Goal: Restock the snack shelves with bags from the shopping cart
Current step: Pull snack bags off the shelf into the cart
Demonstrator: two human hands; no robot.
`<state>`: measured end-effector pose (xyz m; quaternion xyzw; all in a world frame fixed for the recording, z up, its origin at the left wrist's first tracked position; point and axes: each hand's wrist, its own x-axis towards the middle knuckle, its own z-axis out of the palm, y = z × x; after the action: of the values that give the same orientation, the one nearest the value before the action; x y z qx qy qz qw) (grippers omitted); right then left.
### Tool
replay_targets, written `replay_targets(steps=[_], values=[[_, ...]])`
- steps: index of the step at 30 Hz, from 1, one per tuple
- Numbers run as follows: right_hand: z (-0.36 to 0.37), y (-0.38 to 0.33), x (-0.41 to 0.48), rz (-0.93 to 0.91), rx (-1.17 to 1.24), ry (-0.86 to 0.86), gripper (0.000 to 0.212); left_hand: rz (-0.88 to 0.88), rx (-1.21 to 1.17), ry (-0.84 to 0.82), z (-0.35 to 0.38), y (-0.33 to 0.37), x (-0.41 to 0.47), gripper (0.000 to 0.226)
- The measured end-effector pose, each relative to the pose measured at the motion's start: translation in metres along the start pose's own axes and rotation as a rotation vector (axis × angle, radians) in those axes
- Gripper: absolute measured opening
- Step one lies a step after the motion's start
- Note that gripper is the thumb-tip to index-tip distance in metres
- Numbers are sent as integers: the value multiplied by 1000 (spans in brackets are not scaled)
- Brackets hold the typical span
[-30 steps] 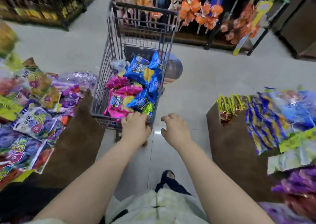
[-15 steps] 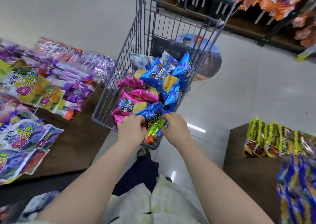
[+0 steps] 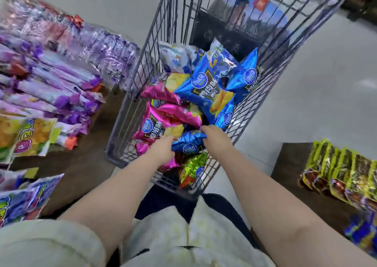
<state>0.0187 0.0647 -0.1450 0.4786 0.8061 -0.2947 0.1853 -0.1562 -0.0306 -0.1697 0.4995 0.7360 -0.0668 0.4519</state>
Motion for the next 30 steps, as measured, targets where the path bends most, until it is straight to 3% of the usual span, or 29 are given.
replay_targets(steps=[4,7,11,14,18,22,25,30], values=[[1,7,13,16,-50,-69,35,-82,-96,-39,9,4,16,49],[3,19,16,3,-47,-83,34,-142,-216,23,21,7,21,51],[-4,33,20,-109,-67,-150,25,-191,-370,154,36,6,16,34],[-17,39,23,-170,-13,-188,26,-251,-542,298,42,14,2,26],[-34,41,27,-249,133,-129,12,-336,-731,512,43,31,-21,24],[-56,37,23,-485,303,-30,4,-391,-956,752,38,45,-53,20],[-75,20,11,-559,456,-61,14,-407,-1104,970,34,52,-82,21],[-93,-23,-4,-612,573,-98,20,-362,-1586,1150,30,64,-123,49]])
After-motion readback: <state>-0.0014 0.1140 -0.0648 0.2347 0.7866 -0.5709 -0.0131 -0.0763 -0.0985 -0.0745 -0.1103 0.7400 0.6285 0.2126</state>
